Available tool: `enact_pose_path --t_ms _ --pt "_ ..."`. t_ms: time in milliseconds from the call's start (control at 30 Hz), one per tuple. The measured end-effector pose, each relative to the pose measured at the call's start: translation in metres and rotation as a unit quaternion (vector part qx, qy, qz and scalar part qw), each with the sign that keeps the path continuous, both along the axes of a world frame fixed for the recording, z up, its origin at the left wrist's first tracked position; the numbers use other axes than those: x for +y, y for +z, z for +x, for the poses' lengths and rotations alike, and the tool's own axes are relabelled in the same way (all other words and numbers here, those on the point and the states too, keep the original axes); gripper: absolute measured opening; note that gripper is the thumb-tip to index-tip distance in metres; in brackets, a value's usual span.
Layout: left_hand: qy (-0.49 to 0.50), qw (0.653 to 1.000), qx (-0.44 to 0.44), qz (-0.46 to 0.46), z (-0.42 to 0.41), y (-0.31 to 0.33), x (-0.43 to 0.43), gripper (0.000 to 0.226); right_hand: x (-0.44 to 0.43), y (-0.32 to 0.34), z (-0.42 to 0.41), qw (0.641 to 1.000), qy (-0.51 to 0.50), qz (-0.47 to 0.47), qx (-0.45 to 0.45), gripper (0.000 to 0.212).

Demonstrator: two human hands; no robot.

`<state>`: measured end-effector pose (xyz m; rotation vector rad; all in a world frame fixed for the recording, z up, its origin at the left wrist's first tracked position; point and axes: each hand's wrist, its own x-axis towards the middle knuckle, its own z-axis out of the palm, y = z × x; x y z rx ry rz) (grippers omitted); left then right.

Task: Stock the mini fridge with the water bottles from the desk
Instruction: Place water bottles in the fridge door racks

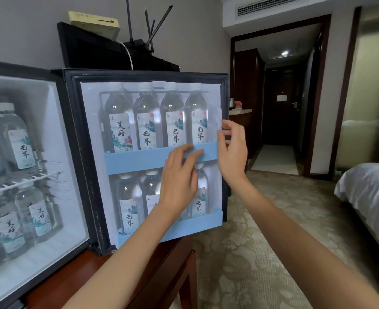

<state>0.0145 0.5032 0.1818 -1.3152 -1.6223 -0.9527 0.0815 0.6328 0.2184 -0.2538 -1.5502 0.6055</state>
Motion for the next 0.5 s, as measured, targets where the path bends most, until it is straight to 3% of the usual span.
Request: enact_pose_path --t_ms 100,267,500 --pt "-0.032 0.997 0.032 -0.070 0.009 -0.028 0.000 0.048 0.005 -0.012 0.000 0.999 0.031 -0.041 0.012 0.035" --pt "-0.068 0.978 0.011 -0.197 0.019 -0.063 0.015 0.047 0.017 -0.044 -0.003 0.986 0.066 -0.139 -0.063 0.047" --pt "-0.099 0.953 -0.219 -0.182 0.036 -0.077 0.048 0.066 0.033 -0.074 -0.008 0.926 0.186 -0.302 -0.127 0.055"
